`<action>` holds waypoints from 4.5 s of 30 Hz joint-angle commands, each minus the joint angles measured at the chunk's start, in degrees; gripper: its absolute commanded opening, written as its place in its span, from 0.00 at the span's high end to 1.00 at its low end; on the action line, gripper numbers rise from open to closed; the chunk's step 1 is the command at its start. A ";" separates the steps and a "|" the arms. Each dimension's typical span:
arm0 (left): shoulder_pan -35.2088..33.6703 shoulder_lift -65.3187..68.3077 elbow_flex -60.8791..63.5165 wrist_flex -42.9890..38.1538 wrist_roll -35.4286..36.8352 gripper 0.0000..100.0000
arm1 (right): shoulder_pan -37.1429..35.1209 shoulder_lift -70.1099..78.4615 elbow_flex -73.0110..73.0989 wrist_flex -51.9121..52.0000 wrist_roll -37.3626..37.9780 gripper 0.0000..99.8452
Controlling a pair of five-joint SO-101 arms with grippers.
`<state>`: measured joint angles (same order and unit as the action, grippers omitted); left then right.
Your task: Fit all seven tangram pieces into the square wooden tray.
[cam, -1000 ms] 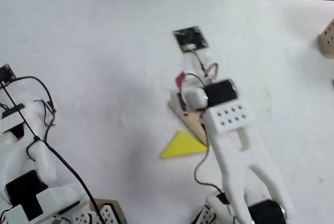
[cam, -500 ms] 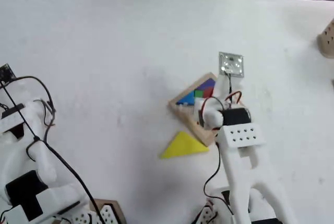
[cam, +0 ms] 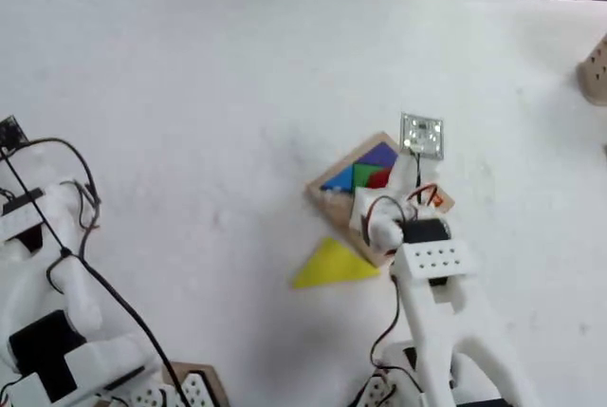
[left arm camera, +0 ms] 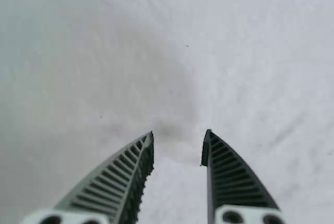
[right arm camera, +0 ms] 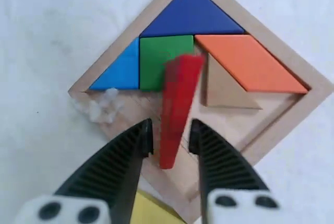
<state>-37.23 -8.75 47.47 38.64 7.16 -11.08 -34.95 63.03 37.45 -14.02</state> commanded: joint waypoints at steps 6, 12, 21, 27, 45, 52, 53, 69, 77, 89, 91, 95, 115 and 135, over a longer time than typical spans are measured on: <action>0.48 -0.04 -0.70 -0.97 0.35 0.83 | 1.10 -2.59 0.00 -1.19 -0.62 0.72; 0.48 -0.04 -0.70 -0.97 0.35 0.83 | 5.58 -4.70 -3.87 5.14 -0.26 0.72; 0.84 -0.57 -0.09 -0.88 0.44 0.85 | 25.80 -11.30 -4.92 17.45 0.44 0.73; 6.02 -2.86 -0.18 3.78 0.44 0.96 | 34.95 -11.21 -1.67 17.27 17.49 0.96; 60.70 -38.29 6.59 7.38 0.88 0.98 | 53.58 -11.30 4.40 16.92 28.75 0.96; 69.93 -20.35 -5.89 0.70 0.88 0.98 | 62.02 -11.21 4.48 9.89 23.56 0.96; 71.25 -16.66 -8.09 -0.35 0.88 0.98 | 62.90 -11.21 5.01 9.10 23.21 0.96; 81.54 26.24 -31.74 -19.96 0.35 0.98 | 63.08 -11.74 11.78 13.41 43.69 0.96; 81.45 32.40 -33.76 -24.79 0.35 0.98 | 62.20 -11.74 11.96 13.67 46.33 0.96; 78.11 27.82 -35.34 -23.38 0.70 0.98 | 60.88 -11.82 12.48 13.76 46.86 0.96; 78.29 29.32 -36.22 -24.09 0.62 0.98 | 60.88 -11.82 12.48 13.76 46.86 0.96; 78.02 32.75 -41.23 -23.65 0.88 0.98 | 60.88 -11.82 12.48 13.76 46.86 0.96; 83.30 38.73 -48.35 -1.14 0.44 0.98 | 60.88 -11.82 12.57 13.76 46.86 0.96; 82.07 20.79 -47.91 12.66 0.44 0.98 | 60.88 -11.82 12.57 13.76 46.86 0.96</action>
<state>46.46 22.02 1.76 44.79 7.34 50.20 -44.79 75.78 50.81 32.04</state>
